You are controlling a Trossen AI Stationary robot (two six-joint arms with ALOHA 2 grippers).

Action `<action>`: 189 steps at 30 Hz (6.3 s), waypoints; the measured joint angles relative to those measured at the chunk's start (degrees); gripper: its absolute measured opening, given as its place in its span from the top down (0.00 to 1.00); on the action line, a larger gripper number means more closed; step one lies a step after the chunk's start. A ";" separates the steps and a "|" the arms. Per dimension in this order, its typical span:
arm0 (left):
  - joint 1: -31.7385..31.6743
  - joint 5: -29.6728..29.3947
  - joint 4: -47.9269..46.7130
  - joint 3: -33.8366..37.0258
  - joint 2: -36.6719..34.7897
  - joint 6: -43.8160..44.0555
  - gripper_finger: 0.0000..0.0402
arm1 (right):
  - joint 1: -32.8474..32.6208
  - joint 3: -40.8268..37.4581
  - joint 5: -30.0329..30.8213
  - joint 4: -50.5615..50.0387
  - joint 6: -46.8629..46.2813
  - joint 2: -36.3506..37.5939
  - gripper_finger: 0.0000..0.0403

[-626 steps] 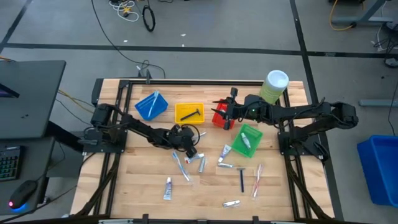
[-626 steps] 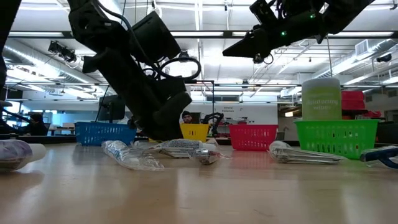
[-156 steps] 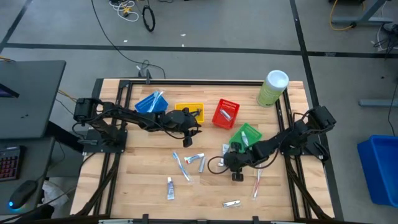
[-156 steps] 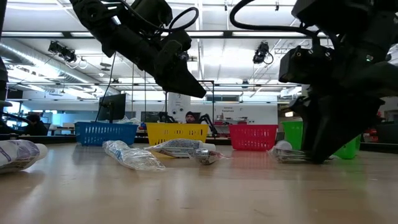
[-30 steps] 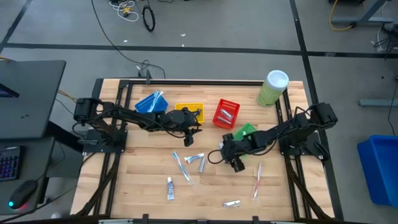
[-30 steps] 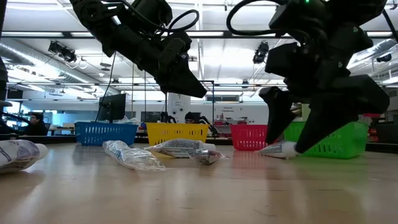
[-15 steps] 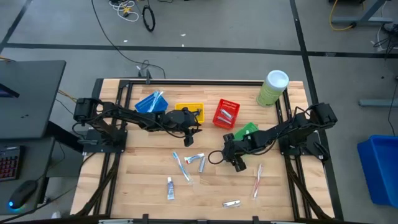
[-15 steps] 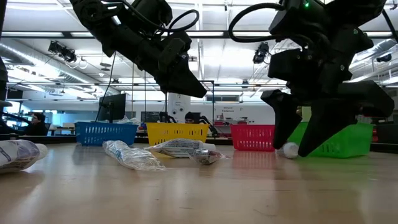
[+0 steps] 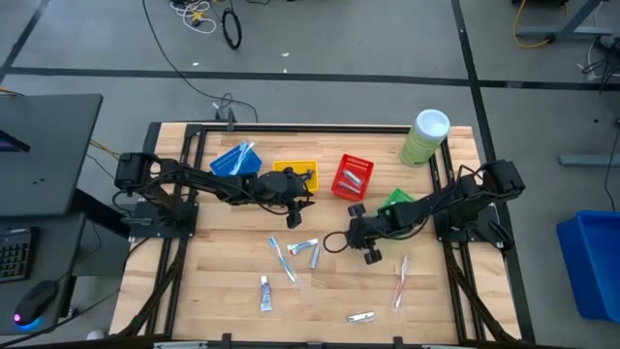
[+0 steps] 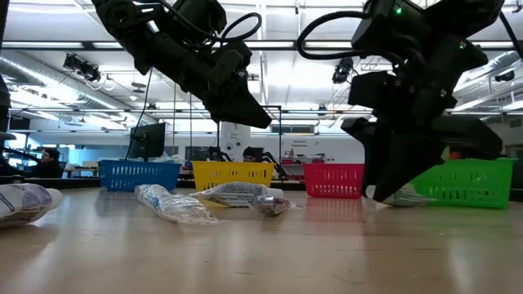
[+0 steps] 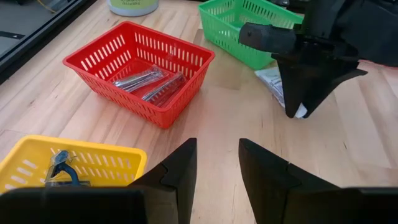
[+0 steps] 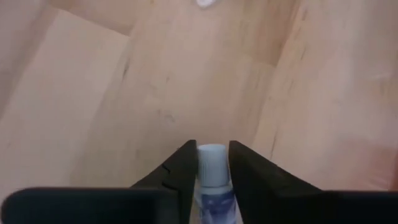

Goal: Pick & Place Travel size toiletries
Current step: Put the white toothpaste into the green bin, then adjust the green bin, then put the blue toothbrush into the blue bin

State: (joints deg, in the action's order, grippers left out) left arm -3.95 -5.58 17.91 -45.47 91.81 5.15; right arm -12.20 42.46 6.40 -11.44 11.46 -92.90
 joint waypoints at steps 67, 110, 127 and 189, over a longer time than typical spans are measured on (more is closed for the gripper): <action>0.00 0.00 -0.02 0.00 0.00 1.51 0.69 | 6.18 -4.16 14.37 -31.82 -53.02 22.36 0.54; 0.02 0.02 0.00 0.00 0.00 2.58 0.69 | 6.61 -12.11 0.09 -35.54 -49.35 20.71 0.42; 0.02 0.02 0.01 0.00 0.00 1.40 0.69 | 11.97 -10.55 2.13 -23.72 -40.52 20.48 0.40; 24.45 2.40 -21.24 0.02 1.00 -1.91 0.69 | 9.50 -11.56 -8.46 25.43 -8.81 20.48 0.64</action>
State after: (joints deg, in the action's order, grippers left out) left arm 20.50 -3.19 -3.33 -45.45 92.81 3.24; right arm -2.70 30.89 -2.06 13.99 2.65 -72.42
